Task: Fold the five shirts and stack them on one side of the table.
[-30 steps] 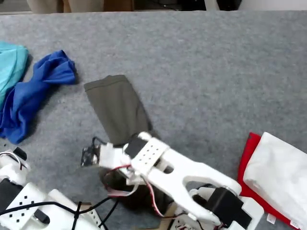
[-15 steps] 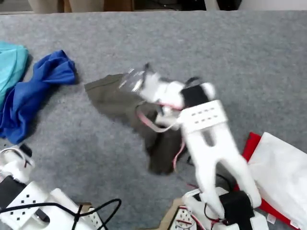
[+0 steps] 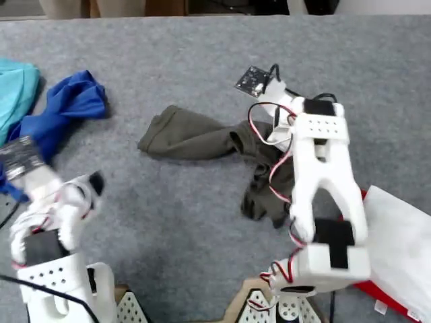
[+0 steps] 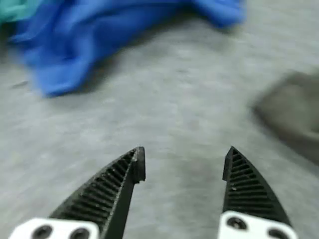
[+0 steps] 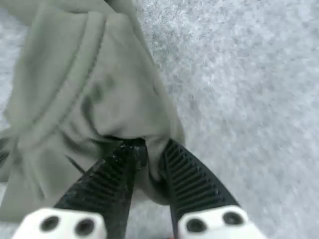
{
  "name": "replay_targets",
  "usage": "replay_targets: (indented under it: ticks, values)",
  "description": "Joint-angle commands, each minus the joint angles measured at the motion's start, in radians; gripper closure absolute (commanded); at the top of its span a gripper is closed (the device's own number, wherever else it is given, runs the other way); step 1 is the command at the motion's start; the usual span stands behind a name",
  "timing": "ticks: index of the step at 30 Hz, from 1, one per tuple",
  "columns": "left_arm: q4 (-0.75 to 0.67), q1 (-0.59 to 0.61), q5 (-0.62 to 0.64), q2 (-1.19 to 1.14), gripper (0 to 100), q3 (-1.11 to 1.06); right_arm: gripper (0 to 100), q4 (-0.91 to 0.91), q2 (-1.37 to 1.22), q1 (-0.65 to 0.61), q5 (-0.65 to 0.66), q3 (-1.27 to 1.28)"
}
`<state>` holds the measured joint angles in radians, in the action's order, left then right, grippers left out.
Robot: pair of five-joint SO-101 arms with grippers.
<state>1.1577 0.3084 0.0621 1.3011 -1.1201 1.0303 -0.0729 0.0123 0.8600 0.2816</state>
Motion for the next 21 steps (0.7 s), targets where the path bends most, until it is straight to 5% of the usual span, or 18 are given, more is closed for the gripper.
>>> replay_targets:
  ticks: [1,7,21]
  values:
    - [-0.137,-0.209,0.058,-0.082,74,-0.003,99.4,-0.104,-0.085,0.01,-0.081,-0.054]
    - [-0.374,-0.258,0.115,-0.529,74,0.143,99.4,-0.278,-0.193,0.001,-0.236,-0.047]
    - [-0.396,-0.307,0.253,-1.274,74,0.621,99.4,-0.362,-0.24,-0.001,-0.29,-0.053]
